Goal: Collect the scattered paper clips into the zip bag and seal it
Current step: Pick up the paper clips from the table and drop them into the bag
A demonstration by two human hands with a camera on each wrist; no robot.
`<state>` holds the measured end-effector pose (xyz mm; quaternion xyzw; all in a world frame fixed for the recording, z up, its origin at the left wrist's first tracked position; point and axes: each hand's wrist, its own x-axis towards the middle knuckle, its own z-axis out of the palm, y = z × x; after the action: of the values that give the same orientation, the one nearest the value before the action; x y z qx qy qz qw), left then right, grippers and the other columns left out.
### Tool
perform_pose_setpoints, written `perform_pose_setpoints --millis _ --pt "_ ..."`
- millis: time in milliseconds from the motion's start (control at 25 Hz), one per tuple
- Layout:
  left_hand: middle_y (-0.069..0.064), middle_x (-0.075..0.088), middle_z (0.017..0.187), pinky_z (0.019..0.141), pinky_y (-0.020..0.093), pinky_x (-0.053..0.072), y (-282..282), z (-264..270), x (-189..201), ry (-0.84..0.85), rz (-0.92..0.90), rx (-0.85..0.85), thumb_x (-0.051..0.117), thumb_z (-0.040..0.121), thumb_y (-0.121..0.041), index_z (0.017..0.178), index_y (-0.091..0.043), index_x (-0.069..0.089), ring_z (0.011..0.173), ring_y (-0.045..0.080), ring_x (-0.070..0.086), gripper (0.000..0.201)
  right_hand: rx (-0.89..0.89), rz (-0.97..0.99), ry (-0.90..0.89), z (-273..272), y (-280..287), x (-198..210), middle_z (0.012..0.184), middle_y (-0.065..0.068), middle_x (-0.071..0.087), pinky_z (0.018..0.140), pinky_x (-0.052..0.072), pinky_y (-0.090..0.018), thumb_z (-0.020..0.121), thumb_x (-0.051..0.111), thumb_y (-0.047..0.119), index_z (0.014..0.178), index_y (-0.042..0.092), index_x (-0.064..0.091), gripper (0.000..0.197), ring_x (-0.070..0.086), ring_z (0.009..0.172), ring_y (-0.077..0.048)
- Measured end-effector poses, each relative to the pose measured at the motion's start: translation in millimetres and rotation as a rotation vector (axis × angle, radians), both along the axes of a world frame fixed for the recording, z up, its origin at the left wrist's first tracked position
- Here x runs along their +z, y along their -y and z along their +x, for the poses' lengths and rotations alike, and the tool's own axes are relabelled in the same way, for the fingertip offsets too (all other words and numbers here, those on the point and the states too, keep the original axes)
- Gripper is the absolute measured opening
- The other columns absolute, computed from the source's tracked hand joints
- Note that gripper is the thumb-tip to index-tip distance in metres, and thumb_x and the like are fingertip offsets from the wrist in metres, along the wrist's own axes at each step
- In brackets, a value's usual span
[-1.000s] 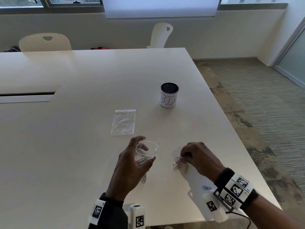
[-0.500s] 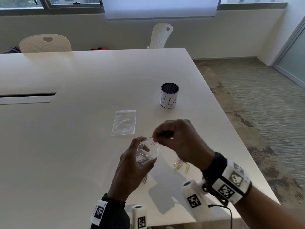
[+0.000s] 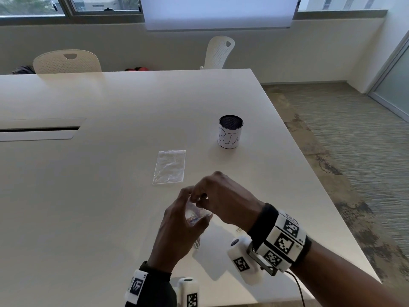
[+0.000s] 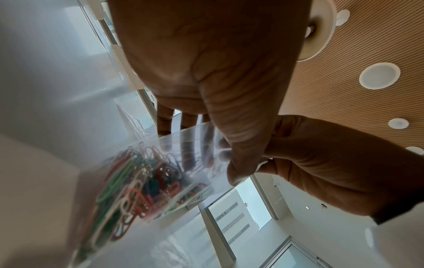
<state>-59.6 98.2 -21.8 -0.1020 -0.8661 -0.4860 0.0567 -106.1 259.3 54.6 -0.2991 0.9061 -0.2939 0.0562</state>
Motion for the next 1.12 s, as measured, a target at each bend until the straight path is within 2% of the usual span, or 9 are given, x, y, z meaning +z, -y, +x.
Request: perform_pose_setpoints --millis 120,240,320,400,520,640,720,920,1120 --pt "-0.014 0.071 0.104 0.073 0.005 0.053 -0.8 -0.1 1.2 0.019 0.039 -0.011 0.086 0.084 -0.019 0.125 -0.036 0.053 0.098 -0.001 0.069 0.055 -0.026 -0.080 -0.053 -0.7 -8.3 11.1 0.083 -0.001 0.079 0.068 0.060 -0.027 0.090 0.076 0.008 0.088 0.011 0.081 0.006 0.074 0.070 -0.009" --pt "-0.010 0.069 0.106 0.074 0.003 0.053 -1.5 0.2 1.5 0.042 0.064 -0.012 0.086 0.085 -0.018 0.132 -0.027 0.055 0.104 -0.002 0.066 0.057 -0.132 -0.155 -0.107 1.2 -35.4 23.2 0.084 0.003 0.079 0.071 0.055 -0.016 0.088 0.078 0.009 0.090 0.014 0.082 0.006 0.070 0.070 -0.003" --pt "-0.009 0.069 0.106 0.074 0.003 0.053 -2.0 0.5 1.2 0.055 0.077 -0.011 0.086 0.085 -0.017 0.135 -0.025 0.056 0.103 -0.004 0.066 0.059 -0.252 -0.153 -0.079 7.3 -67.3 24.1 0.081 0.007 0.078 0.072 0.056 -0.018 0.086 0.080 0.011 0.089 0.019 0.081 0.009 0.070 0.070 -0.002" --pt "-0.008 0.070 0.106 0.073 0.003 0.053 -2.4 0.0 0.8 0.060 0.085 -0.012 0.086 0.084 -0.015 0.136 -0.023 0.056 0.100 -0.005 0.067 0.060 -0.358 -0.074 -0.019 20.9 -101.9 17.1 0.077 0.009 0.076 0.070 0.056 -0.019 0.086 0.081 0.018 0.087 0.022 0.079 0.005 0.070 0.070 0.000" --pt "-0.007 0.071 0.105 0.072 0.003 0.053 -3.6 -1.5 1.7 0.072 0.085 -0.004 0.086 0.084 -0.014 0.135 -0.023 0.057 0.096 -0.003 0.069 0.059 -0.446 0.098 0.123 51.9 -138.4 -10.4 0.076 0.014 0.071 0.064 0.050 -0.014 0.084 0.084 0.030 0.089 0.025 0.076 0.011 0.065 0.068 0.005" --pt "-0.006 0.071 0.104 0.071 0.002 0.052 -5.9 -3.4 3.2 0.082 0.083 -0.004 0.086 0.084 -0.013 0.134 -0.023 0.058 0.093 -0.003 0.070 0.059 -0.485 0.257 0.281 80.4 -156.7 -43.0 0.086 0.012 0.068 0.068 0.054 -0.015 0.081 0.087 0.034 0.102 0.027 0.074 0.026 0.066 0.074 0.001" --pt "-0.006 0.071 0.104 0.070 0.000 0.051 -6.5 -3.8 4.2 0.088 0.076 -0.010 0.086 0.084 -0.011 0.134 -0.022 0.058 0.094 -0.006 0.069 0.058 -0.492 0.322 0.365 92.5 -160.9 -58.4 0.091 0.012 0.065 0.072 0.056 -0.020 0.078 0.088 0.036 0.104 0.031 0.069 0.033 0.065 0.079 -0.002" --pt "-0.002 0.071 0.104 0.069 -0.001 0.049 -6.9 -3.4 7.6 0.094 0.074 -0.008 0.085 0.084 -0.009 0.133 -0.021 0.058 0.095 -0.006 0.068 0.057 -0.498 0.276 0.320 92.7 -142.3 -78.4 0.087 0.012 0.063 0.073 0.049 -0.023 0.086 0.080 0.018 0.087 0.026 0.073 0.011 0.061 0.082 -0.011" --pt "-0.002 0.071 0.104 0.068 -0.001 0.049 -3.0 -1.5 11.5 0.086 0.060 0.001 0.085 0.085 -0.009 0.134 -0.022 0.057 0.095 -0.008 0.067 0.058 -0.465 0.131 0.237 54.4 -109.7 -85.4 0.084 0.006 0.067 0.069 0.042 -0.019 0.085 0.076 0.007 0.082 0.017 0.076 0.011 0.061 0.078 -0.012"
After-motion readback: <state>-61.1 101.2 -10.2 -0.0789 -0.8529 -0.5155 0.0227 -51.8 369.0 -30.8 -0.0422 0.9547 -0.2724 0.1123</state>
